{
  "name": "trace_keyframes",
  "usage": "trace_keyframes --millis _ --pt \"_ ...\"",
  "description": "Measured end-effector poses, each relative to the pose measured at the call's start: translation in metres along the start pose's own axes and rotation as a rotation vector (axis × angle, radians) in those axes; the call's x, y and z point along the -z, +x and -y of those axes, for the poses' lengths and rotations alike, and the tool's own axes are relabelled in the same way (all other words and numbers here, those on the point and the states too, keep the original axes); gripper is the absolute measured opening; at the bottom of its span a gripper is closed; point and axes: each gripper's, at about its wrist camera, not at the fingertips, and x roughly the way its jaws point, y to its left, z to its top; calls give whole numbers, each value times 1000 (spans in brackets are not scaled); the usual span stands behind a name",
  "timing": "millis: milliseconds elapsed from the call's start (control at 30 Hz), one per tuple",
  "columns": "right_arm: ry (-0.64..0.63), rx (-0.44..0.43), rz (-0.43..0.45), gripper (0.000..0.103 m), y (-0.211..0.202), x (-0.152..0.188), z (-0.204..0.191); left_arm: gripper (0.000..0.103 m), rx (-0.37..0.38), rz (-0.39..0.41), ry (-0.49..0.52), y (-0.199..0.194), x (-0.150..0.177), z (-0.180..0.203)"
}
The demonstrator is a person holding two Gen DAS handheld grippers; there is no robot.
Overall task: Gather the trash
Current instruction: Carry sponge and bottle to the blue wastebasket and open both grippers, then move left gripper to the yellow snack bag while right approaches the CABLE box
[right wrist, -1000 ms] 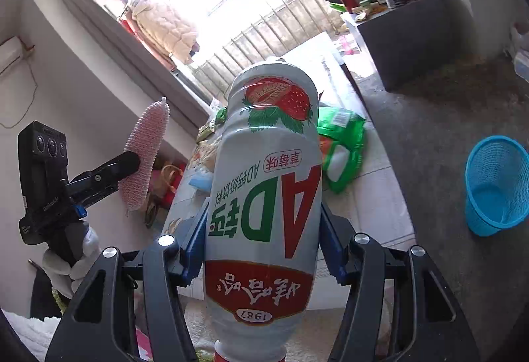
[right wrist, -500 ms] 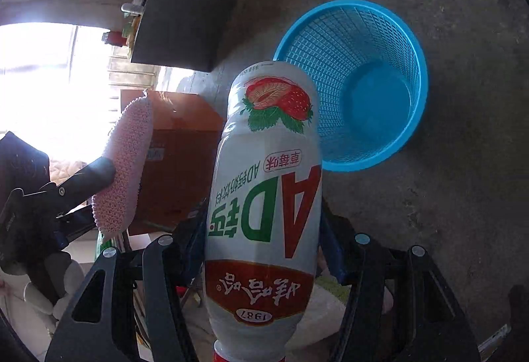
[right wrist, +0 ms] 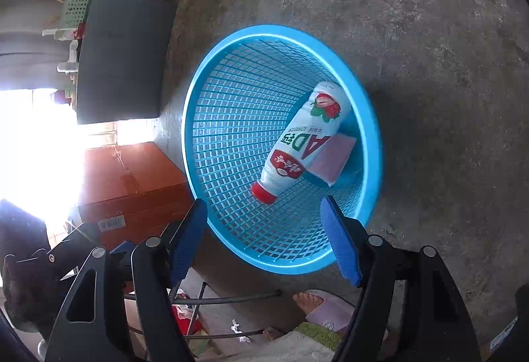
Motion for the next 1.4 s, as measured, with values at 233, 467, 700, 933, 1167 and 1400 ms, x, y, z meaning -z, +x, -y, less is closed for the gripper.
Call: trace_keyframes --millis 233,467,700,933,1167,1400 --pt "-40 -4 51 69 -37 29 3 85 37 98 74 -60 26 18" --pt "-224 -93 167 69 -129 91 -36 85 50 322 233 -216 114 30" --pt "-527 -178 204 72 -205 178 -97 85 34 614 119 -390 265 -62" --pt "-820 -305 92 76 -219 272 -179 85 -102 837 -198 -449 428 -191" --pt "-1043 -356 -123 77 -163 380 -250 85 9 830 -411 -386 506 -270" --pt "-1097 -301 -186 76 -102 424 -293 77 91 754 -470 -313 488 -293"
